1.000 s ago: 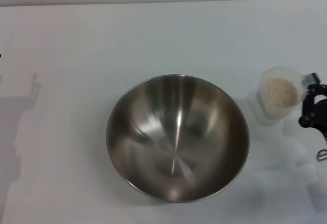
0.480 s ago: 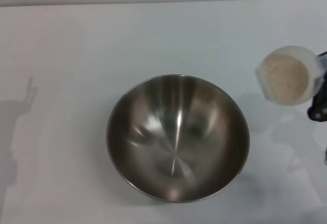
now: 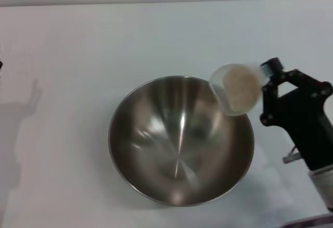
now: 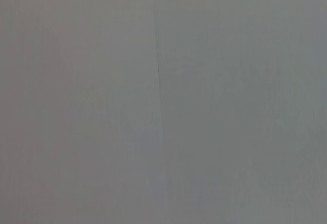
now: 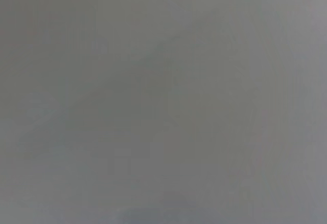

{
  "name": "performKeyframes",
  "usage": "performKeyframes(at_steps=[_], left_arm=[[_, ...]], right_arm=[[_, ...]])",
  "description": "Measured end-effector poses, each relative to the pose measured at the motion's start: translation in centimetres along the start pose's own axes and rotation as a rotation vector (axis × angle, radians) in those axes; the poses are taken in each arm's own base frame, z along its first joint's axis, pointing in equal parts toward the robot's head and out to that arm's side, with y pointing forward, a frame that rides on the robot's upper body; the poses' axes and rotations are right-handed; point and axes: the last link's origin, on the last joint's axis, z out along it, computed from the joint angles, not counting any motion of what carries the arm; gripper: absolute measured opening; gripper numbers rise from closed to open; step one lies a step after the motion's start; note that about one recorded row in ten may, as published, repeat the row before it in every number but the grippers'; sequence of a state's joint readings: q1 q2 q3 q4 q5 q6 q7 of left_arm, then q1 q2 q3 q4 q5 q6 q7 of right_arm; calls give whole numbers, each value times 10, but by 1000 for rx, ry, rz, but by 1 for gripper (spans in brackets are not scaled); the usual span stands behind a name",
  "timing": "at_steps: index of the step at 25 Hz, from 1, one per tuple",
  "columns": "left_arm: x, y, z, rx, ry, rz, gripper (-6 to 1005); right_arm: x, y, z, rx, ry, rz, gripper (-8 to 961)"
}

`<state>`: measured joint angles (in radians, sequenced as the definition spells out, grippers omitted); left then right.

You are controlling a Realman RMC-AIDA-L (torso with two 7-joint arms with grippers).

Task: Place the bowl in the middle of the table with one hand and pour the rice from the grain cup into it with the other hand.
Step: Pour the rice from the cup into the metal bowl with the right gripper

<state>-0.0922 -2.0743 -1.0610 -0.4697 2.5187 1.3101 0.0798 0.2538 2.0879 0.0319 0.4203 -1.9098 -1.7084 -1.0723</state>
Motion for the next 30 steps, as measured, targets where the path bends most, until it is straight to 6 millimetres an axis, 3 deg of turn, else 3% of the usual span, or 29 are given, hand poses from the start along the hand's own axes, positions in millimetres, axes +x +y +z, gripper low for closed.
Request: performKeyframes(at_steps=[9, 16, 30], left_arm=[[0, 3, 0, -8, -2, -3, 847], [0, 6, 0, -16, -1, -8, 847], [0, 7, 0, -20, 0, -21, 847]], right_arm=[[-21, 16, 6, -49, -47, -253, 12], [-38, 26, 0, -79, -122, -424, 12], [-46, 34, -3, -88, -197, -787, 11]])
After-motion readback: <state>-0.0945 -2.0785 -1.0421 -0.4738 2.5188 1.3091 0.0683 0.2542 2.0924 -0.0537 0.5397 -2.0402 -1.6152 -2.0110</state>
